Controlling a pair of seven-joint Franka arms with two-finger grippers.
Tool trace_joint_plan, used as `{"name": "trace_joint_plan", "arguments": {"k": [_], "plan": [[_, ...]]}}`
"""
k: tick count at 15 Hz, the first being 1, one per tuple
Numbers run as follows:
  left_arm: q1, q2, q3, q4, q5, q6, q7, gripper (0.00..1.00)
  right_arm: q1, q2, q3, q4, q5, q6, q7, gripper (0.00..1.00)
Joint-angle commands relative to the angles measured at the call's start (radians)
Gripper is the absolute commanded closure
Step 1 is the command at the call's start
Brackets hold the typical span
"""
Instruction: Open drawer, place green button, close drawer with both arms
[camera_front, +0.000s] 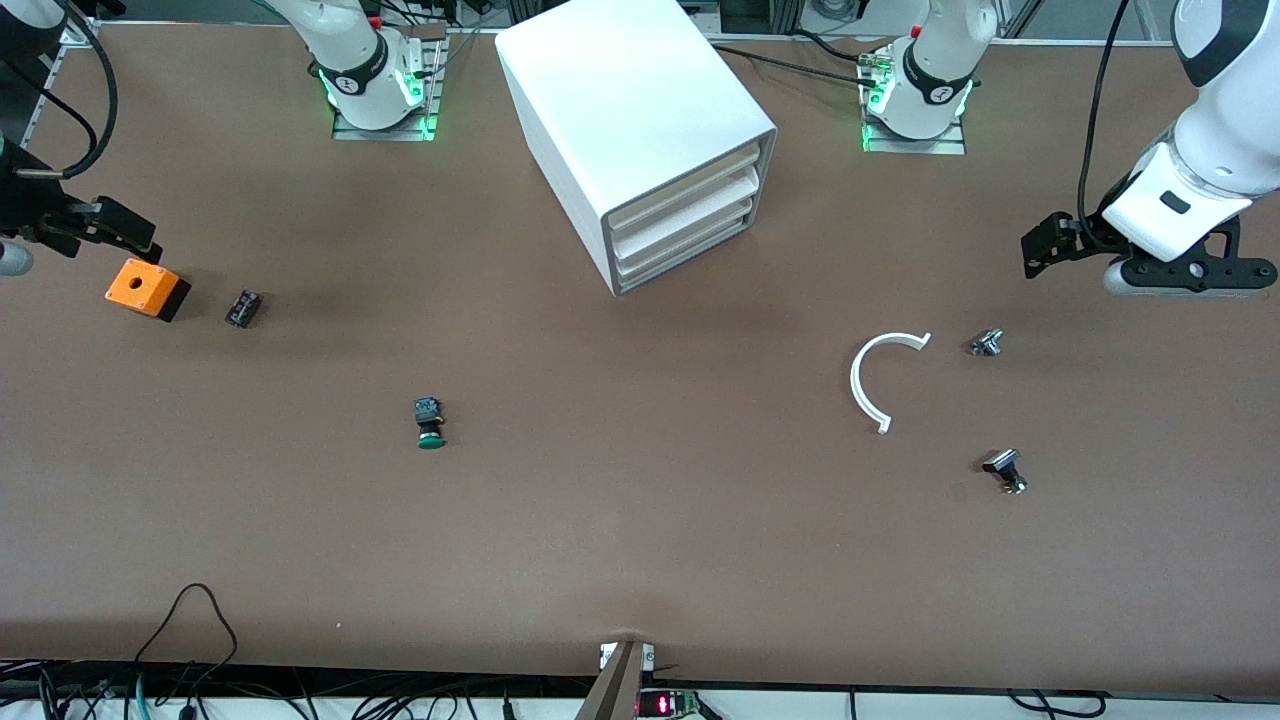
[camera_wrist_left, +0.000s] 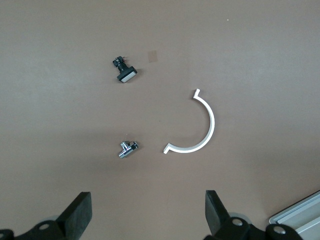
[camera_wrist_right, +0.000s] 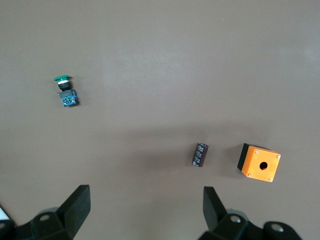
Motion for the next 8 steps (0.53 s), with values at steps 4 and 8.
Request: {"name": "trace_joint_plan", "arguments": {"k": [4,8], "plan": [[0.003,0.012,-0.002,0.031,-0.023,-0.024,0.022,0.00,-0.010,0.007,-0.003,0.019,0.012,-0.015,0.004,0.00],[0.003,0.011,-0.005,0.031,-0.023,-0.024,0.023,0.00,0.000,0.055,0.000,0.048,0.011,-0.006,0.004,0.00]]}}
